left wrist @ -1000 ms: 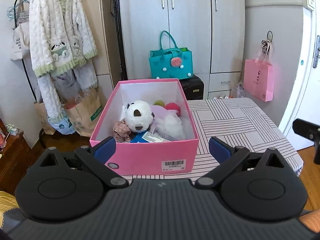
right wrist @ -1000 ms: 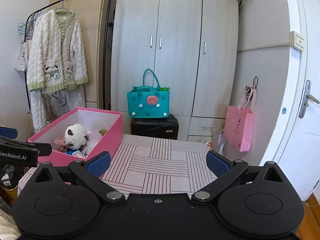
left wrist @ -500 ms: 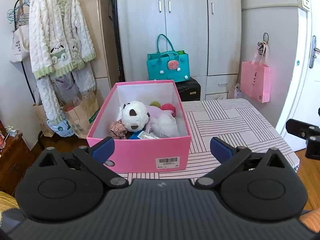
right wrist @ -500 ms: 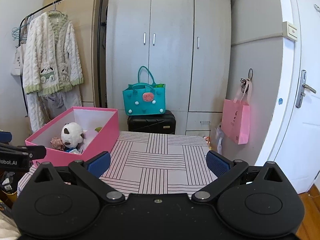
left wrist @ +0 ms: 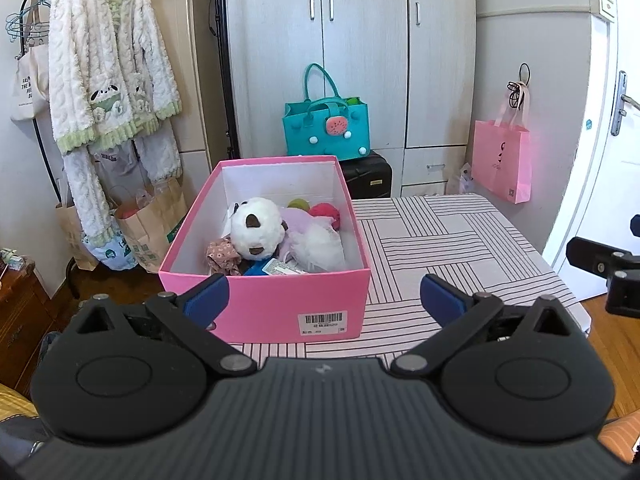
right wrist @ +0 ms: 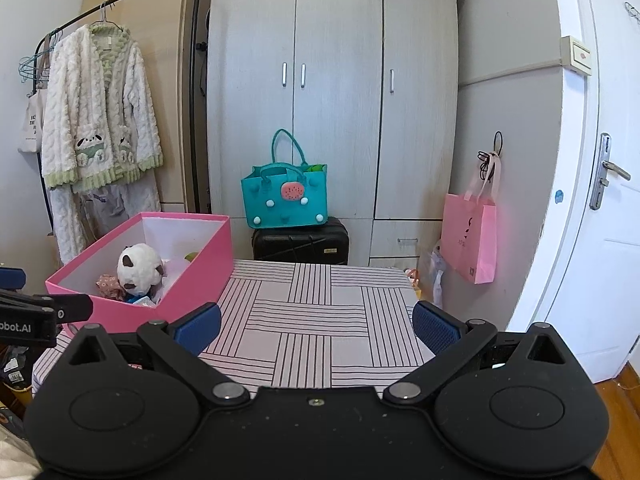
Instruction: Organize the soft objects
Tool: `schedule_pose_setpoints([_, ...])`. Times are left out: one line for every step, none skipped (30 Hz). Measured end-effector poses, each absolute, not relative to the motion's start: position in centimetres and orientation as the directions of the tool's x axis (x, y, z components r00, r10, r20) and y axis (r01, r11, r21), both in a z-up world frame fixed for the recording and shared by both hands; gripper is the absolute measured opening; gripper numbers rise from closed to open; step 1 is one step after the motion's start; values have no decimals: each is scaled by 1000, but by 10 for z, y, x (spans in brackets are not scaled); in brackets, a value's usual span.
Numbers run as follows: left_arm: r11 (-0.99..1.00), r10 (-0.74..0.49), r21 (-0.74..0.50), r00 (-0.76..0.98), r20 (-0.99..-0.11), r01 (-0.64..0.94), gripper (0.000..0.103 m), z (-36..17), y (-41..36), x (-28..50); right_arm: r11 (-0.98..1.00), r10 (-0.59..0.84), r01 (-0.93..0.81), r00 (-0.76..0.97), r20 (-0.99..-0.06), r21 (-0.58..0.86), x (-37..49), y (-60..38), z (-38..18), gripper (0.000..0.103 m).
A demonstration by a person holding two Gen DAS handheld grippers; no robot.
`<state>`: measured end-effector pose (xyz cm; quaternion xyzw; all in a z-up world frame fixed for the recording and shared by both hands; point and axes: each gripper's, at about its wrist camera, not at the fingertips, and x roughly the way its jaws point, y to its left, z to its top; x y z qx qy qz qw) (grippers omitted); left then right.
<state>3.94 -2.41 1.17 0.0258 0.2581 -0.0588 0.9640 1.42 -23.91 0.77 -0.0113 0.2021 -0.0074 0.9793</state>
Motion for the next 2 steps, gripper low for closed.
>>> schedule_pose_setpoints([992, -99, 19, 860, -501, 125, 103, 11, -24, 40, 1000, -18, 9, 918, -396, -25, 14, -239, 8, 103])
schedule_pose_setpoints([992, -98, 18, 860, -501, 124, 103, 11, -24, 39, 1000, -18, 9, 918, -396, -24, 14, -239, 8, 103])
